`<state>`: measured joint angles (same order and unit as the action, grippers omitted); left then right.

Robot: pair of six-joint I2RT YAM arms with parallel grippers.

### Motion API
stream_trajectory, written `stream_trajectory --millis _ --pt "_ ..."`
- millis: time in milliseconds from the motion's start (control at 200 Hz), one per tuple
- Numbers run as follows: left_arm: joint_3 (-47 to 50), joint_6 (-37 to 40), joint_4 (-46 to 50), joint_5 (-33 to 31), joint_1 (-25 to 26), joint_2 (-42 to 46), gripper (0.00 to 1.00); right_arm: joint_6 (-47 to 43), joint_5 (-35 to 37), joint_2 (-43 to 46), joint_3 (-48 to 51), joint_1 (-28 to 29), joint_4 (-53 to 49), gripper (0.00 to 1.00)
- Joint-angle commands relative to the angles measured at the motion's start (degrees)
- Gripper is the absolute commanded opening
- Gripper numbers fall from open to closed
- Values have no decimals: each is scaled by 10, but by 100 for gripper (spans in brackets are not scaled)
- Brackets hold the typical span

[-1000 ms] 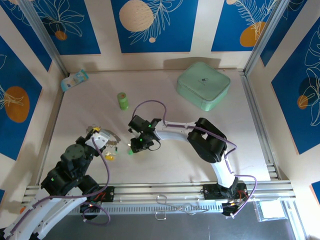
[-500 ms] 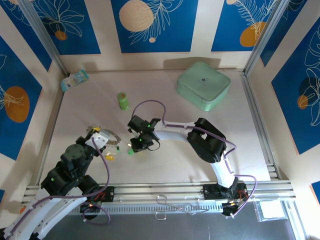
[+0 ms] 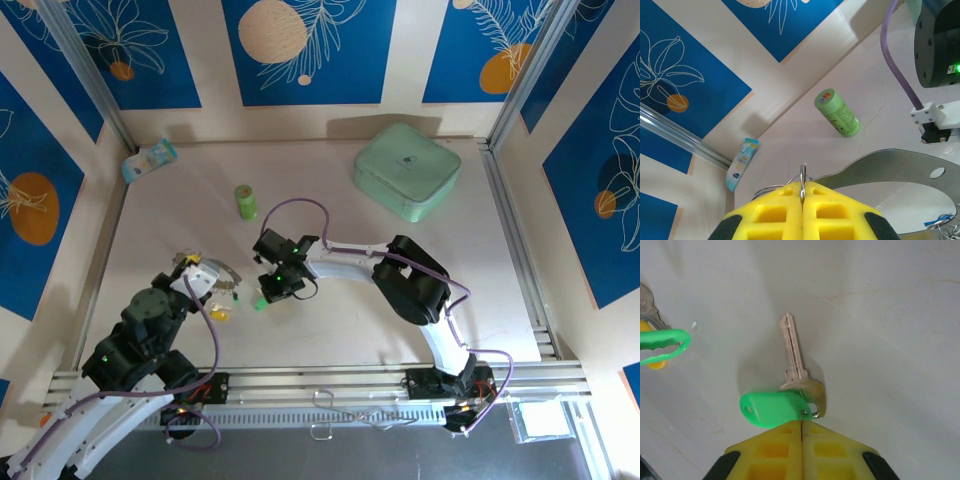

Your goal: Put the keys on the keyring

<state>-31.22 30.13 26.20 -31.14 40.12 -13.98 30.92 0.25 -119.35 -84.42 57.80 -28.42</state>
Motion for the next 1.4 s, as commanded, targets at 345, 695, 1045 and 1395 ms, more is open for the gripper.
stream_trajectory --millis 345,695,1045,1395 --pt "-5 -2 -26 34 -5 3 0 -75 38 127 77 12 16 0" --pt "-45 -6 10 255 -5 -82 0 -240 5 355 233 -23 50 0" --pt "-50 26 -35 463 -4 -177 0 -350 -111 519 301 -81 31 0" --pt "-75 27 -63 584 -3 -264 0 -395 -160 518 256 -66 -21 0"
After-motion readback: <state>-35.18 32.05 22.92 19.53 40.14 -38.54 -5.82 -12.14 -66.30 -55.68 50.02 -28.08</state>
